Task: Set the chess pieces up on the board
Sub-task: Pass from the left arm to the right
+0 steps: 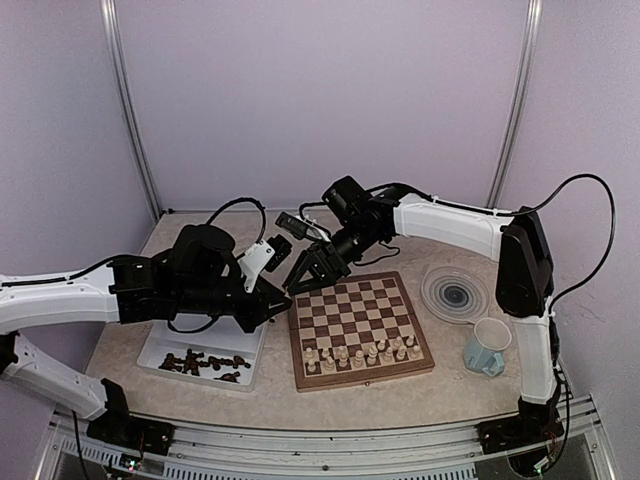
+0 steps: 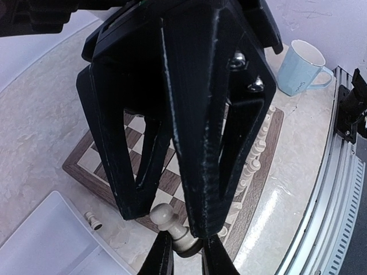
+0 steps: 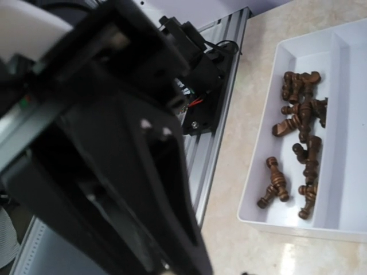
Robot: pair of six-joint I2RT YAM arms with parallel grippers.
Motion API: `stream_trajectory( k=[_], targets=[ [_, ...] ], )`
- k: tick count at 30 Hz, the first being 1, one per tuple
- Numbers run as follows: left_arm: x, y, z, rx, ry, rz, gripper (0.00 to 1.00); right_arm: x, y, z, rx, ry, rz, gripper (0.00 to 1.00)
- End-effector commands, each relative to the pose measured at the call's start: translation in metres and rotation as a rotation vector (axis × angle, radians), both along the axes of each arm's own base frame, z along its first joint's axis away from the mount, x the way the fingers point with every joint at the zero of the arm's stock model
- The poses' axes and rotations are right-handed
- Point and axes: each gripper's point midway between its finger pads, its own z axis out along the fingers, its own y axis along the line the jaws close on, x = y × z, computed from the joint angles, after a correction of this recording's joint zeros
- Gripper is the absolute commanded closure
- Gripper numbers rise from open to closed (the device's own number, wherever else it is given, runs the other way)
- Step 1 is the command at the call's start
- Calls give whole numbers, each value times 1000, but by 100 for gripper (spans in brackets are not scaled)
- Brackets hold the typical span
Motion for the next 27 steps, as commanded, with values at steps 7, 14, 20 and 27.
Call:
stream_trajectory(
  k=[7,14,20,27],
  targets=[
    [6,-8,13,-23,-39,9,85,-8,3,-1,12,20,24,70],
    [11,-5,19,-42,-65,42,84,-12,5,-4,-3,-6,25,72],
    [13,-4,21,-48,-72,57,84,-12,6,-3,2,-19,23,86],
    [22,11,4,12,-50,148,50,4,1,3,-17,-150,-33,93]
  ],
)
